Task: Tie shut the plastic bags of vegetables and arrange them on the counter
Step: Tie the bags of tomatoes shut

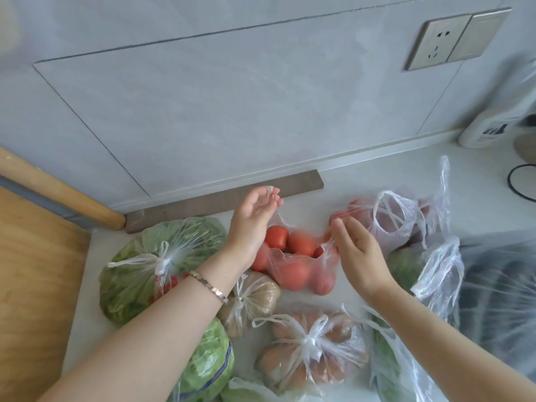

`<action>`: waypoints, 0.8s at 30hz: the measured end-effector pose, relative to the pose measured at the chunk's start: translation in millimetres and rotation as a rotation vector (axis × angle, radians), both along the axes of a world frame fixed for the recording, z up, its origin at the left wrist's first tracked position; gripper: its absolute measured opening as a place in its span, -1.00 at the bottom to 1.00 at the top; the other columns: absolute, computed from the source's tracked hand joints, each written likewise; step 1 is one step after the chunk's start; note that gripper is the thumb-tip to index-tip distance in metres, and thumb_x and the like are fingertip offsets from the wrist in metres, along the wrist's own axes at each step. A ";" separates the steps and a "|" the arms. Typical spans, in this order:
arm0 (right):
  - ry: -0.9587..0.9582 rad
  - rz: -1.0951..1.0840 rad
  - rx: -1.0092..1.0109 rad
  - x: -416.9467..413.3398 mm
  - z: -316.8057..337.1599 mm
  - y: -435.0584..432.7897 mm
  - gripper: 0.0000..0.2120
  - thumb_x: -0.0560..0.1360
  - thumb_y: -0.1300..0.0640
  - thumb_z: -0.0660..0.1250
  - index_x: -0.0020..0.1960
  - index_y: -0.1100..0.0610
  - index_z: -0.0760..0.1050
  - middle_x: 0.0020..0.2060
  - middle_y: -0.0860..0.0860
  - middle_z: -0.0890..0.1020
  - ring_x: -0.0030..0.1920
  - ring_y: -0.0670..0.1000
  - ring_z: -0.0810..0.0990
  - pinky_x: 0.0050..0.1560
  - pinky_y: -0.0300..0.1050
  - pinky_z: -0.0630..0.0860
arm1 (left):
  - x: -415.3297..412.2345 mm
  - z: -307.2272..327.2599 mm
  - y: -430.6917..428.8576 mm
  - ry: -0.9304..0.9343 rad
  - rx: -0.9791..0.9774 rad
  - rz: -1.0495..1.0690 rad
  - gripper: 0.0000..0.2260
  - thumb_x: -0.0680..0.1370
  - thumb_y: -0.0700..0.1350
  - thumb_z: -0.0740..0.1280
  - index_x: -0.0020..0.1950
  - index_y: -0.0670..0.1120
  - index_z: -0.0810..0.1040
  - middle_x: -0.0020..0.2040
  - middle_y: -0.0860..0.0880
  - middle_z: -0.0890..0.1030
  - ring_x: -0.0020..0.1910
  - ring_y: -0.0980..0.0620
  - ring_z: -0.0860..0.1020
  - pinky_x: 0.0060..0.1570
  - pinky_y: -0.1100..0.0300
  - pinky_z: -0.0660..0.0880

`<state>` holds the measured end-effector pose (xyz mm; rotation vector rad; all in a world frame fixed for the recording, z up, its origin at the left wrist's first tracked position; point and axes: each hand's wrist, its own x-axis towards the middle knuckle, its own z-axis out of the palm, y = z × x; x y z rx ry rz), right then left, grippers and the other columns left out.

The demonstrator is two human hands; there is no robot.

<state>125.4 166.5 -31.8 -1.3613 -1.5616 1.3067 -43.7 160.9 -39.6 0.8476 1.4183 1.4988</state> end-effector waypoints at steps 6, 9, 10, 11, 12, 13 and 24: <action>0.157 -0.084 -0.248 -4.4 -30.0 42.2 -0.75 0.61 0.19 0.02 -0.08 0.01 0.45 -0.42 -0.03 0.44 -0.39 -0.06 0.40 -0.28 -0.15 0.43 | 7.3 -18.0 -8.8 0.288 -0.126 -0.085 -0.71 0.58 -0.25 0.20 0.25 0.02 0.46 -0.10 0.03 0.59 -0.33 0.29 0.52 -0.22 0.53 0.41; 0.129 -0.063 -0.281 -12.7 -42.9 57.1 -0.71 0.61 0.22 0.01 0.08 0.09 0.50 -0.45 -0.03 0.29 -0.52 -0.15 0.32 -0.37 -0.22 0.35 | 10.7 -27.6 -7.7 0.180 -0.251 -0.039 -0.73 0.54 -0.32 0.24 0.21 -0.15 0.53 -0.37 -0.02 0.49 -0.49 0.22 0.49 -0.27 0.40 0.53; 0.128 -0.042 -0.296 -16.7 -47.0 60.9 -0.71 0.61 0.23 0.03 0.10 0.12 0.52 -0.47 -0.03 0.26 -0.51 -0.12 0.28 -0.37 -0.21 0.31 | 11.3 -30.8 -5.5 0.110 -0.291 -0.030 -0.76 0.52 -0.34 0.26 0.16 -0.21 0.56 -0.44 -0.01 0.49 -0.51 0.19 0.48 -0.29 0.35 0.55; 0.127 -0.018 -0.310 -20.7 -49.9 62.7 -0.73 0.60 0.24 0.07 0.10 0.13 0.53 -0.47 -0.03 0.26 -0.49 -0.10 0.27 -0.37 -0.22 0.29 | 12.3 -31.6 -3.7 0.043 -0.327 -0.019 -0.79 0.50 -0.35 0.28 0.11 -0.24 0.58 -0.49 0.01 0.49 -0.52 0.17 0.48 -0.32 0.33 0.55; 0.125 0.009 -0.325 -25.0 -51.6 64.2 -0.75 0.58 0.26 0.12 0.07 0.12 0.56 -0.47 -0.02 0.30 -0.47 -0.10 0.28 -0.38 -0.26 0.31 | 13.0 -32.6 0.2 -0.019 -0.353 -0.005 -0.81 0.49 -0.36 0.30 0.07 -0.26 0.58 -0.51 0.00 0.50 -0.52 0.14 0.49 -0.34 0.31 0.56; 0.123 0.031 -0.341 -29.0 -53.7 65.6 -0.78 0.55 0.26 0.18 0.02 0.11 0.59 -0.46 -0.01 0.37 -0.47 -0.11 0.32 -0.41 -0.32 0.34 | 13.5 -33.4 5.4 -0.097 -0.371 0.014 -0.83 0.48 -0.37 0.31 0.05 -0.26 0.57 -0.50 -0.02 0.52 -0.52 0.12 0.50 -0.34 0.28 0.58; 0.362 0.165 -0.527 -37.9 -51.7 57.7 -0.81 0.49 0.40 0.23 -0.18 0.31 0.61 -0.48 0.06 0.58 -0.45 -0.07 0.53 -0.38 -0.31 0.50 | 18.7 -42.6 26.7 -0.398 -0.488 0.058 -0.91 0.46 -0.35 0.33 -0.23 -0.24 0.54 -0.53 -0.05 0.56 -0.57 0.11 0.52 -0.45 0.28 0.57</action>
